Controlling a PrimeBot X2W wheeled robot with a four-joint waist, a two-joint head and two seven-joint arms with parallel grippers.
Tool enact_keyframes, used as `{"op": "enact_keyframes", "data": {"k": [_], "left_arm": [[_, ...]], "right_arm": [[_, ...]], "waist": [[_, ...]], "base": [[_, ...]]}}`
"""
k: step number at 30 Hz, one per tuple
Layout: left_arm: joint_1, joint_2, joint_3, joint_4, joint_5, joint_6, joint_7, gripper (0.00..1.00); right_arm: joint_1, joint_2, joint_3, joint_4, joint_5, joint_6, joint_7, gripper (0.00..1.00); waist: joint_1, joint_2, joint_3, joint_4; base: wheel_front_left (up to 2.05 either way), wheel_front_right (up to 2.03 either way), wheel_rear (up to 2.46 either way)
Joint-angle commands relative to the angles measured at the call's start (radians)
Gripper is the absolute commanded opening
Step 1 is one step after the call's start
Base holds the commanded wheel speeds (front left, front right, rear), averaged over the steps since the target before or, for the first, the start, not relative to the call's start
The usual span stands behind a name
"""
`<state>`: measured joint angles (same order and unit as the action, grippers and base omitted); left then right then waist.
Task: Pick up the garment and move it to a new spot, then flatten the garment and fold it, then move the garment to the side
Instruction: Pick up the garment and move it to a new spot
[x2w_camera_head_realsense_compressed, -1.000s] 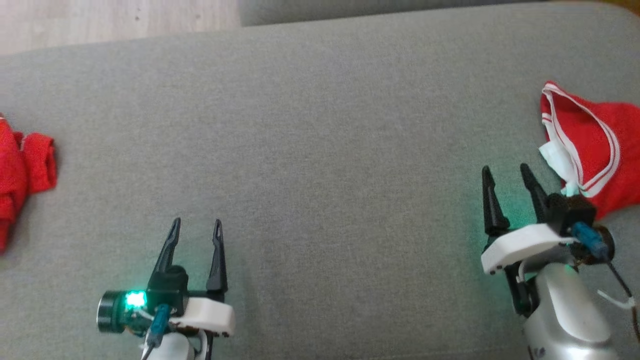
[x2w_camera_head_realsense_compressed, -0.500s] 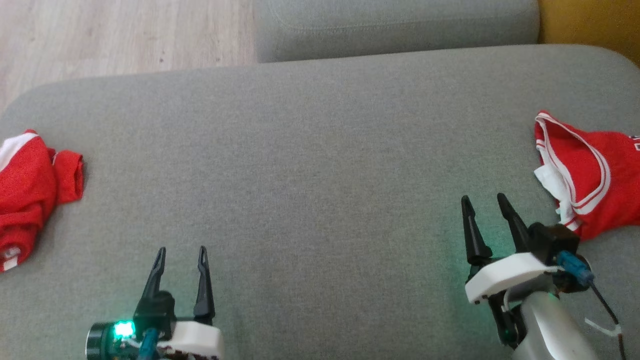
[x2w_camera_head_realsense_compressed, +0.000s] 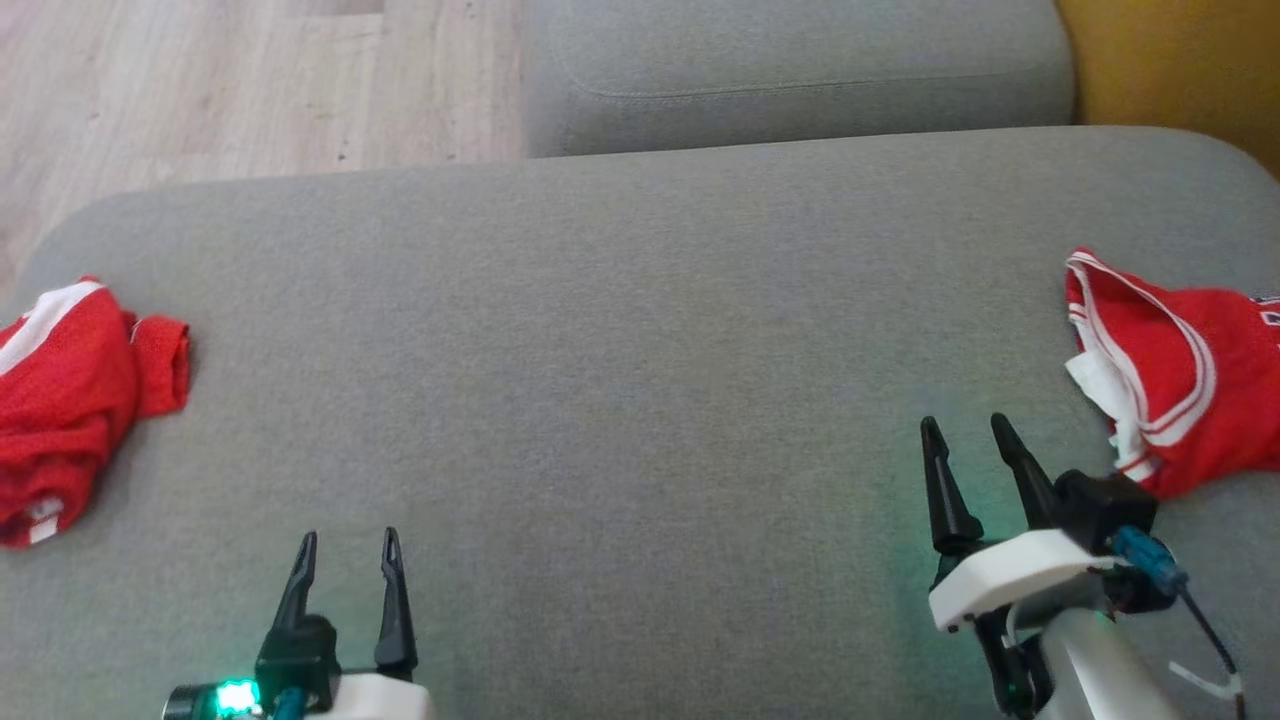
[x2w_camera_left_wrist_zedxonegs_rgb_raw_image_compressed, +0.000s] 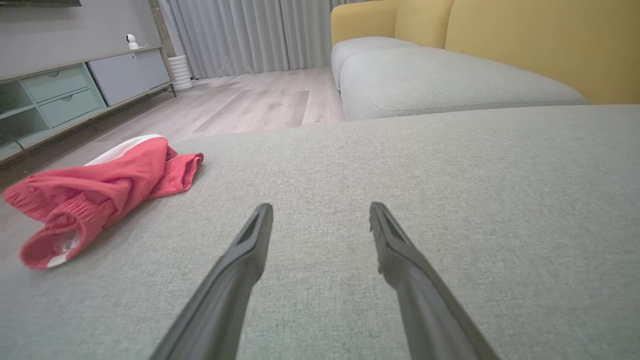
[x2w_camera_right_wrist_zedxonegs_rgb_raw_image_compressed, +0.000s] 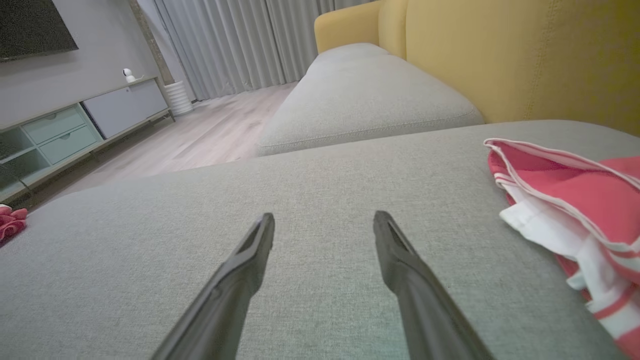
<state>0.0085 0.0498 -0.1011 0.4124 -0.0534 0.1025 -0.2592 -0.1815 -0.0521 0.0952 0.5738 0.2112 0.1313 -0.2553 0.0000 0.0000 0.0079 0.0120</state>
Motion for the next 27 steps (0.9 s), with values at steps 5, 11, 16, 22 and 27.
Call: {"op": "enact_keyframes", "data": {"k": [5,11,16,22,27], "left_arm": [[-0.032,0.001,0.031,-0.028,-0.020,0.003,-0.003,1.00],[-0.028,0.001,0.035,-0.019,-0.033,0.014,-0.003,1.00],[-0.012,0.001,0.075,-0.013,-0.038,0.020,-0.003,1.00],[0.002,0.001,0.151,-0.020,-0.041,0.024,-0.003,1.00],[-0.004,0.001,0.198,-0.029,-0.041,0.011,-0.003,1.00]], "right_arm": [[-0.011,0.002,0.048,-0.029,-0.003,-0.001,-0.006,1.00],[-0.010,0.002,0.096,-0.020,0.014,-0.001,-0.006,1.00],[-0.013,0.002,0.132,-0.008,0.026,-0.001,-0.006,1.00],[-0.025,0.002,0.176,0.003,0.039,-0.001,-0.006,1.00],[-0.041,0.002,0.201,0.008,0.031,-0.001,-0.006,1.00]], "waist": [[0.0000,0.0000,0.024,0.067],[0.0000,0.0000,0.050,0.203],[0.0000,0.0000,0.063,0.318],[0.0000,0.0000,0.073,0.408],[0.0000,0.0000,0.094,0.438]], "base": [[0.00,0.00,0.00],[0.00,0.00,0.00],[0.00,0.00,0.00],[0.00,0.00,0.00],[0.00,0.00,0.00]]}}
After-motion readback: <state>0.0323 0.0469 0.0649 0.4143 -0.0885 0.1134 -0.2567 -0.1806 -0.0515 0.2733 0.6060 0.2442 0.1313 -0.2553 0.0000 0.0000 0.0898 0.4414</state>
